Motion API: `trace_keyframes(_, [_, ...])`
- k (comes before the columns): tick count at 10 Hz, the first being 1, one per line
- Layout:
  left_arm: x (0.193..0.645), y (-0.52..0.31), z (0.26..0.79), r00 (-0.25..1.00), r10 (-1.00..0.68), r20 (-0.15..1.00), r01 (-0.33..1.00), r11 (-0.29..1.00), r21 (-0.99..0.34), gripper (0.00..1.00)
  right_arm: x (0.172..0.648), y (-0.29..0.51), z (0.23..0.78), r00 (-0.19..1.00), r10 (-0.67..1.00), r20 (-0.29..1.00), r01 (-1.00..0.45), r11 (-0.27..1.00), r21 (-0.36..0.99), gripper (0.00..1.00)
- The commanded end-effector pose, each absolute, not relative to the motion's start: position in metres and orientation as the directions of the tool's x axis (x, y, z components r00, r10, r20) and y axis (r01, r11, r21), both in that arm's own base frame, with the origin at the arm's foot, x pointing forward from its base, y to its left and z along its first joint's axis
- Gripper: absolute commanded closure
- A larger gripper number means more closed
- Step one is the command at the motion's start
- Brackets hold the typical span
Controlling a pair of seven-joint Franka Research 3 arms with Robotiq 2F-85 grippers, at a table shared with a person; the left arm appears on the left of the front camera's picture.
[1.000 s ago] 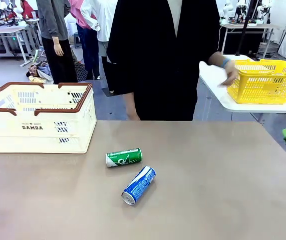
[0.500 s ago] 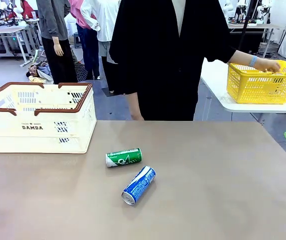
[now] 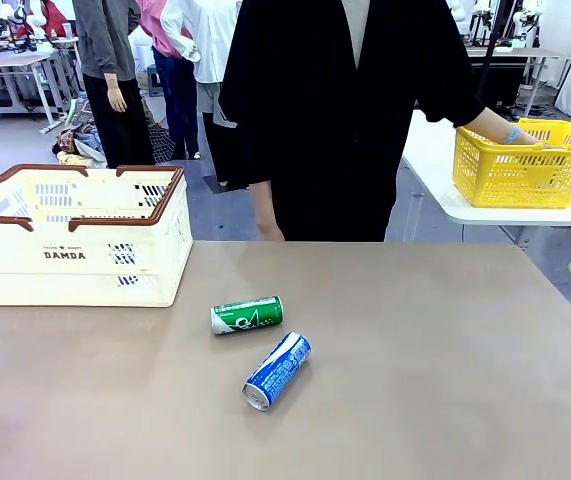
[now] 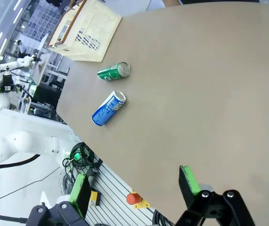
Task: Place the drinks into the Shopping basket.
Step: Pick up one drink and place it into the Shopping basket.
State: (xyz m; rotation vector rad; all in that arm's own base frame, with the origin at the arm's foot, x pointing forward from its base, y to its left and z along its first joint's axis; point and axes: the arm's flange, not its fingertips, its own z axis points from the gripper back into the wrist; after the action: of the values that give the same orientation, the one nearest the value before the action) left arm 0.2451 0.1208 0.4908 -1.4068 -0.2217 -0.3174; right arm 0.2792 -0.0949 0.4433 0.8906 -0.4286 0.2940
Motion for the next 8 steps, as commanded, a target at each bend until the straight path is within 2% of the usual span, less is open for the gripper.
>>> trace_keyframes(1, [0.245, 0.121, 0.491, 0.937, -0.086, 0.337, 0.346, 0.132, -0.929, 0.0, 0.279, -0.094, 0.447, 0.872, 0.066, 0.485, -0.426, 0.59, 0.686, 0.0])
trace_keyframes(2, [0.255, 0.084, 0.519, 0.937, -0.175, 0.301, 0.339, 0.257, -0.905, 0.0, 0.279, -0.094, 0.447, 0.872, 0.066, 0.485, -0.426, 0.59, 0.686, 0.0])
trace_keyframes(3, [0.284, 0.019, 0.542, 0.945, -0.273, 0.181, 0.295, 0.47, -0.832, 0.0, 0.279, -0.094, 0.447, 0.872, 0.066, 0.485, -0.426, 0.59, 0.686, 0.0])
trace_keyframes(5, [0.338, -0.103, 0.556, 0.934, -0.357, 0.03, 0.31, 0.765, -0.565, 0.0, 0.279, -0.094, 0.447, 0.872, 0.066, 0.485, -0.426, 0.59, 0.686, 0.0])
trace_keyframes(6, [0.357, -0.154, 0.553, 0.941, -0.339, 0.021, 0.319, 0.861, -0.397, 0.0, 0.279, -0.094, 0.447, 0.872, 0.066, 0.485, -0.426, 0.59, 0.686, 0.0])
trace_keyframes(7, [0.369, -0.2, 0.538, 0.945, -0.319, 0.071, 0.327, 0.926, -0.189, 0.0, 0.279, -0.094, 0.447, 0.872, 0.066, 0.485, -0.426, 0.59, 0.686, 0.0])
trace_keyframes(8, [0.374, -0.232, 0.522, 0.934, -0.346, 0.088, 0.353, 0.933, -0.072, 0.0, 0.279, -0.094, 0.447, 0.872, 0.066, 0.485, -0.426, 0.59, 0.686, 0.0])
